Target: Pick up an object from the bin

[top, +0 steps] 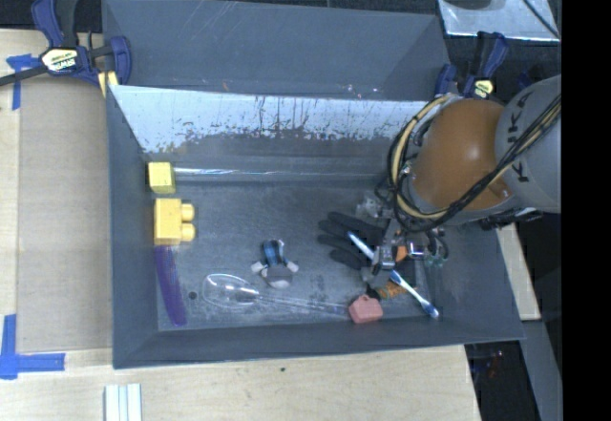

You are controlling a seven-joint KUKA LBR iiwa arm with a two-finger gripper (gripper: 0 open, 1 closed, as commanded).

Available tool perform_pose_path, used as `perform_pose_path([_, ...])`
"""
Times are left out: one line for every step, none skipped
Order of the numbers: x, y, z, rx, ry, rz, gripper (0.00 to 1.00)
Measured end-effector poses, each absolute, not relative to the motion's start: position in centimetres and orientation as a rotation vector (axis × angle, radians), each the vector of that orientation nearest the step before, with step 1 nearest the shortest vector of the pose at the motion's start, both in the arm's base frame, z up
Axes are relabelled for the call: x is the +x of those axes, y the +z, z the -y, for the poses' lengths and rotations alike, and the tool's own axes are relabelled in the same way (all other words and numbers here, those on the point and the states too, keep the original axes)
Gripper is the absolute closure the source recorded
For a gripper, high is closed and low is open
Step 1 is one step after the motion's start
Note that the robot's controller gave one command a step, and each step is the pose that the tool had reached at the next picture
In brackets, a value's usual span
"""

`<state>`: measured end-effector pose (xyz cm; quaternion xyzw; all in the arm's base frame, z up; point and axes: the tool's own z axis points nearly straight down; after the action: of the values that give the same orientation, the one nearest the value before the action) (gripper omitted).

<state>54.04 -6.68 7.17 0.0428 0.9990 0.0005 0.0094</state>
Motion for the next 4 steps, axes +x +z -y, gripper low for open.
perform_pose_path([53.3,7.1,8.1,0.283,0.001,-3.113,1.00])
perform_pose_path([53.3,7.1,8.1,0.283,0.001,-3.113,1.00])
perform_pose_path([53.1,8.3,8.1,0.284,0.002,-3.118,1.00])
perform_pose_path([53.2,11.4,8.1,0.283,0.001,-3.111,1.00])
